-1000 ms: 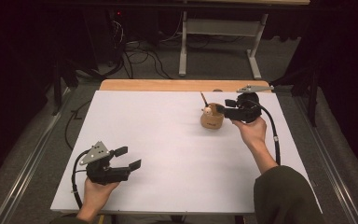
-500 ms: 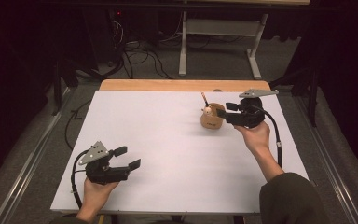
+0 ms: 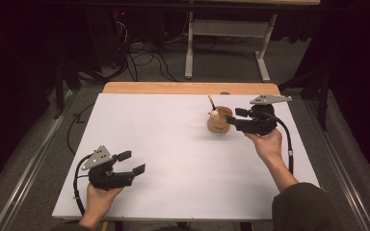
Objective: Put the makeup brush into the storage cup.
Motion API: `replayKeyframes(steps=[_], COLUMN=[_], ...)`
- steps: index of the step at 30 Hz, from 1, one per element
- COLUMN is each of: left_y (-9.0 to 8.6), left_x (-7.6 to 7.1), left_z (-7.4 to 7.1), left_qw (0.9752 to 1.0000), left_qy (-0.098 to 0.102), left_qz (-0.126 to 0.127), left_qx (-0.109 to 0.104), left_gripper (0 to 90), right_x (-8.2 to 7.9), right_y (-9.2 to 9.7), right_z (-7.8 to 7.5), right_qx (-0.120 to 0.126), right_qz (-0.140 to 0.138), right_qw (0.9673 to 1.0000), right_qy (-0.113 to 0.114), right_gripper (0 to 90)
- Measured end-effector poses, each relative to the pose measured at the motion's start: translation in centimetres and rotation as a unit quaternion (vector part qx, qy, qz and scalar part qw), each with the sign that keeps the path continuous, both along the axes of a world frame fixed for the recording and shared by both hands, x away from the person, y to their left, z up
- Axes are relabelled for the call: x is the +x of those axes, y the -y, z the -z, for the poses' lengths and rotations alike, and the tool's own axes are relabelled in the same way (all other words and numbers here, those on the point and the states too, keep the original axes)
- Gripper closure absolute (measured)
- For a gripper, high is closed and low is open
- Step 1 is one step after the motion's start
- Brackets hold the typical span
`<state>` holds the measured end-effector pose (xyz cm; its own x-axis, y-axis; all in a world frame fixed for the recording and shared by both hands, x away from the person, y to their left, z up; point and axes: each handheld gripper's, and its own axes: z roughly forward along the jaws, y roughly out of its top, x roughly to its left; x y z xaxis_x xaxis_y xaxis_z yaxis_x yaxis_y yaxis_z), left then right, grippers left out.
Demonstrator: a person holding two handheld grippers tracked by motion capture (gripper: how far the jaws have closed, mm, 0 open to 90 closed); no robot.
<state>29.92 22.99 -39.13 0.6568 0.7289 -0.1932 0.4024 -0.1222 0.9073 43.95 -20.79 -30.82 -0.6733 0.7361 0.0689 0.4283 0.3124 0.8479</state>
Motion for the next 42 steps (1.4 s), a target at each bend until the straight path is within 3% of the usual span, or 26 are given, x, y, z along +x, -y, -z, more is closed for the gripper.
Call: replayKeyframes(steps=[42], left_y=[0.0], left_x=[0.0], left_z=[0.0], left_qw=[1.0000], left_qy=[-0.001], left_qz=[-0.005], left_qx=[-0.002], left_gripper=[24.8], right_x=[-2.1], right_y=[1.0], right_z=[-0.5], right_qx=[0.011], right_qz=[-0.012], right_qw=[0.9998], right_qy=[0.007], right_gripper=[47.1])
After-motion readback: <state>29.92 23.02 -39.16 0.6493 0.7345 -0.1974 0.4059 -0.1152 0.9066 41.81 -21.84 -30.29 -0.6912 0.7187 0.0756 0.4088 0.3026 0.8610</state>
